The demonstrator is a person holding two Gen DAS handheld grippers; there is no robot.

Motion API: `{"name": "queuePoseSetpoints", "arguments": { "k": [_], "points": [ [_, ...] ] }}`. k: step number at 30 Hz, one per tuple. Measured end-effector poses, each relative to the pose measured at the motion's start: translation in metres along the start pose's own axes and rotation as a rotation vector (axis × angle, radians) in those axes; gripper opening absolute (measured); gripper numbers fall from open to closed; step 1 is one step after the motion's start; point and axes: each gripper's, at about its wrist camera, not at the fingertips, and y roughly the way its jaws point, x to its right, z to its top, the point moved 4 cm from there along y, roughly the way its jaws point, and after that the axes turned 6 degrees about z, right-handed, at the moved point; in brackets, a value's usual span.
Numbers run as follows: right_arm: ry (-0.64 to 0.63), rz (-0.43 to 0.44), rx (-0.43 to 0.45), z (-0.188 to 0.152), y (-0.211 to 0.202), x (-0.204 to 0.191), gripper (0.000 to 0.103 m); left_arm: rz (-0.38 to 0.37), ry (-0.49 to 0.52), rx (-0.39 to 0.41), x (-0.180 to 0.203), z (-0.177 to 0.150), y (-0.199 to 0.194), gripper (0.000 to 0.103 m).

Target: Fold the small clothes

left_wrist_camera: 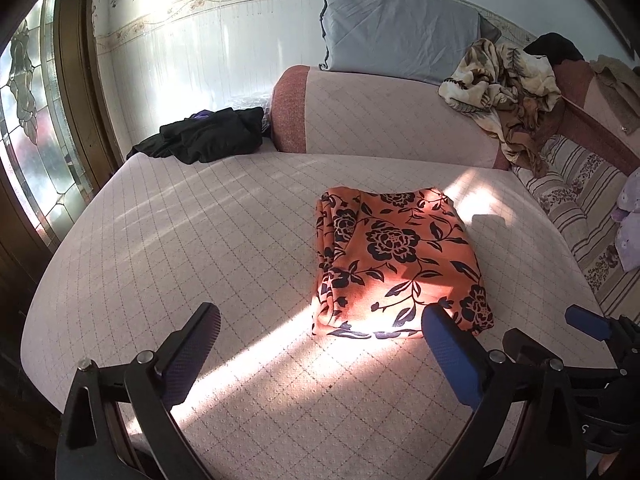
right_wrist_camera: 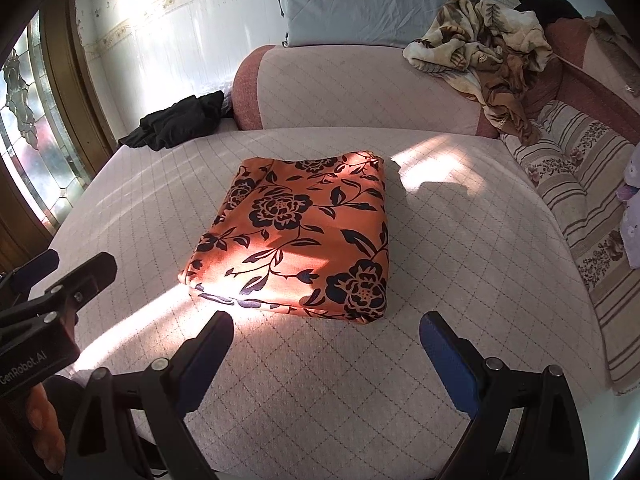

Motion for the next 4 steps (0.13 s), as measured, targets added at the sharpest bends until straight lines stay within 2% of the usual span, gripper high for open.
{"name": "queuePoseSetpoints", "arguments": {
  "k": [4],
  "points": [
    [0.003, 0.000, -0.007, 0.0023, 0.0054, 0.0014, 0.096, -0.023, -0.008, 0.001, 0.0021, 0.0066, 0.0043, 0.102]
  ]
}}
